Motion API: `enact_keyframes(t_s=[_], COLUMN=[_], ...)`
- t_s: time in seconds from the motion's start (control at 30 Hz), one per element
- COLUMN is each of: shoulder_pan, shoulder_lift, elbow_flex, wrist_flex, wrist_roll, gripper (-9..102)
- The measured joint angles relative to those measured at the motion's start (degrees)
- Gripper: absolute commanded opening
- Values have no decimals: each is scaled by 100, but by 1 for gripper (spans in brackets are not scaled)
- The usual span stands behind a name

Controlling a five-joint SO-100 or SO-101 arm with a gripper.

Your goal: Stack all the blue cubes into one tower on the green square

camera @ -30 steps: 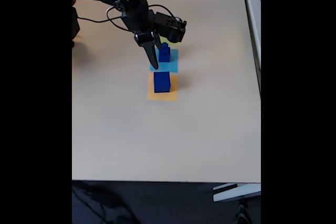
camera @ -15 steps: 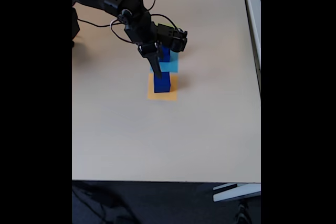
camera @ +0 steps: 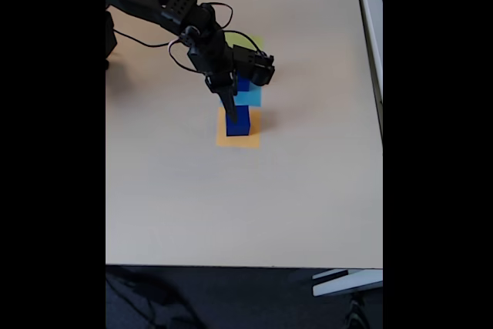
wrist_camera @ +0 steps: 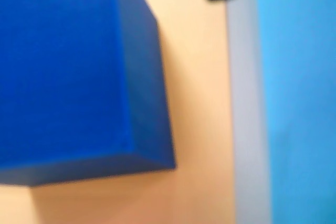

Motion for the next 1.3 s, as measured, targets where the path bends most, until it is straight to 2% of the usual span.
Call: enact_keyframes(t_s=[0.7, 0.97, 1.3], shoulder_pan=[202, 299, 343], shoulder_lift=[-492, -606, -633], elbow_flex=[88, 88, 70], wrist_flex=[-316, -431, -527], wrist_roll=[-193, -325, -413], gripper=[36, 32, 21])
